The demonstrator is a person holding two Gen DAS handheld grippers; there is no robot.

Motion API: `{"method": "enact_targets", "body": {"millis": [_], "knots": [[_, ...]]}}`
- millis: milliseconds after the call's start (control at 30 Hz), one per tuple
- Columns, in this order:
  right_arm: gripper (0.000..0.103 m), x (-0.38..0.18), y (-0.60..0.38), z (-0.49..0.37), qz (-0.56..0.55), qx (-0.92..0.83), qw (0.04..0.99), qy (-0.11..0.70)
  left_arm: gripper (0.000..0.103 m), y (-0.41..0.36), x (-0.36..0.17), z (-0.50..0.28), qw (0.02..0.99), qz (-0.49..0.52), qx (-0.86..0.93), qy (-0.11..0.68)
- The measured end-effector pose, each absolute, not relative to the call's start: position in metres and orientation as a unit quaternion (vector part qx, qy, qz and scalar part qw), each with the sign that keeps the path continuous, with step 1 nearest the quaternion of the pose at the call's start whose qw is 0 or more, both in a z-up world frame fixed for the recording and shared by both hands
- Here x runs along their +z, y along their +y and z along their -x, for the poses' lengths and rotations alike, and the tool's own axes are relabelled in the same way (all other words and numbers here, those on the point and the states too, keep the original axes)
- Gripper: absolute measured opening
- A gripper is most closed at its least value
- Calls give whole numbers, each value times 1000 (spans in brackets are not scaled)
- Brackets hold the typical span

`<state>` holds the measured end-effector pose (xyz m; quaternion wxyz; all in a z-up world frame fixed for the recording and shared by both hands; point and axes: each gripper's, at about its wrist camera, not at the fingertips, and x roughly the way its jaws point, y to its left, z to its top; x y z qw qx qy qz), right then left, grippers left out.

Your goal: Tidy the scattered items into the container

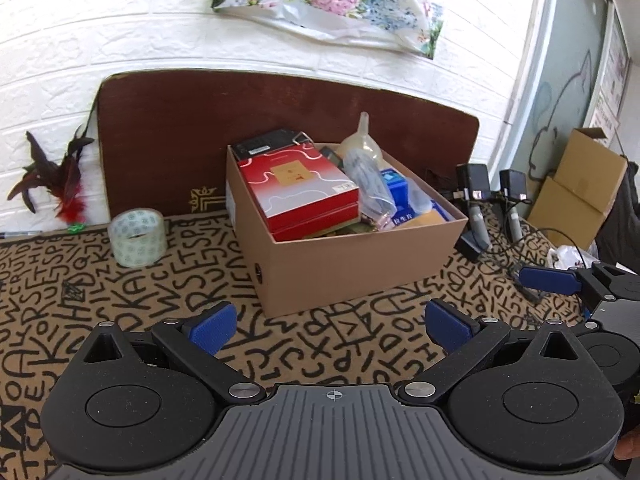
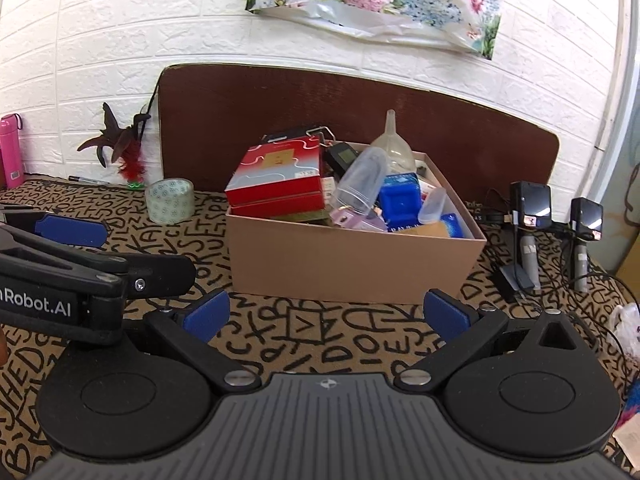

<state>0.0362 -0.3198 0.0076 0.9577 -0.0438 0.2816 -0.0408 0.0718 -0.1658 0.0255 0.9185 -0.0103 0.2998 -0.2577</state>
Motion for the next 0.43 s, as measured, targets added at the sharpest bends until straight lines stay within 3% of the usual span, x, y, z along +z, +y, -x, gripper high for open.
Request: {"method": "enact_targets", "body": {"millis": [433], "knots": [[102,8,-332,-30,34,-52,958,281,103,-184,29,-66,915,1,-279,290]]}}
